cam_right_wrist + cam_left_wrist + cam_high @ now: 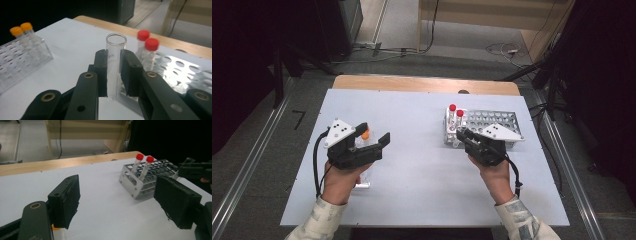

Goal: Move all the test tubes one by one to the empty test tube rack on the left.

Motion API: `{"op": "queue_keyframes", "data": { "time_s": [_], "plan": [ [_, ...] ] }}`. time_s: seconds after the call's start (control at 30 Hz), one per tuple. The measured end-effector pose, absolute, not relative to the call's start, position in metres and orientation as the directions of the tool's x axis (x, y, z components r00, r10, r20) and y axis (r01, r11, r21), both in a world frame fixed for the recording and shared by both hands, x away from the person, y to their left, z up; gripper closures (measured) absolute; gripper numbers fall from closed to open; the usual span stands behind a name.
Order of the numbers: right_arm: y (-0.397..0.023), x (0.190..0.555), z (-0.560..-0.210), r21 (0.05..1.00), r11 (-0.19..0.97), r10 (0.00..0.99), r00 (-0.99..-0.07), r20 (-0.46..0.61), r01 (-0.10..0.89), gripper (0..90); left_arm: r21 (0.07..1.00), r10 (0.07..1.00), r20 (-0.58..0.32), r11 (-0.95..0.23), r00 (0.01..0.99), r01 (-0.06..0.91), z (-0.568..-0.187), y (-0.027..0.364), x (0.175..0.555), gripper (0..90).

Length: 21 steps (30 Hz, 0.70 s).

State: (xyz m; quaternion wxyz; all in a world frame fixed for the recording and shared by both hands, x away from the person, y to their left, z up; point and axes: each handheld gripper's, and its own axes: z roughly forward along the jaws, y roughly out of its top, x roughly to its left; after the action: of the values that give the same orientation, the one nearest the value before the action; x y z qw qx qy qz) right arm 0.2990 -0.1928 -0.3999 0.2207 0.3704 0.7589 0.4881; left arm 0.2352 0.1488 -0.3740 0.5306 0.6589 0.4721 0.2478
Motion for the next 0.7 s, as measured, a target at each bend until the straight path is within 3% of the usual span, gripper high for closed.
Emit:
{"op": "queue_keyframes", "data": {
  "time_s": [0.2, 0.47, 0.7],
  "plan": [
    [-0.174, 0.292, -0.410, 0.896, 0.280, 0.738, -0.675, 0.028, 0.344, 73.4, 0.934, 0.856, -0.147, -0.046, 0.496, 0.355, -0.378, 0.124, 0.232, 24.9],
    [-0.136, 0.276, -0.419, 0.888, 0.336, 0.662, -0.750, 0.015, 0.314, 73.4, 0.924, 0.787, -0.141, -0.114, 0.601, 0.366, -0.388, 0.094, 0.233, 42.8],
    [-0.114, 0.266, -0.427, 0.878, 0.380, 0.619, -0.785, -0.008, 0.291, 73.4, 0.919, 0.767, -0.139, -0.135, 0.626, 0.370, -0.394, 0.084, 0.233, 54.5]
  ]
}}
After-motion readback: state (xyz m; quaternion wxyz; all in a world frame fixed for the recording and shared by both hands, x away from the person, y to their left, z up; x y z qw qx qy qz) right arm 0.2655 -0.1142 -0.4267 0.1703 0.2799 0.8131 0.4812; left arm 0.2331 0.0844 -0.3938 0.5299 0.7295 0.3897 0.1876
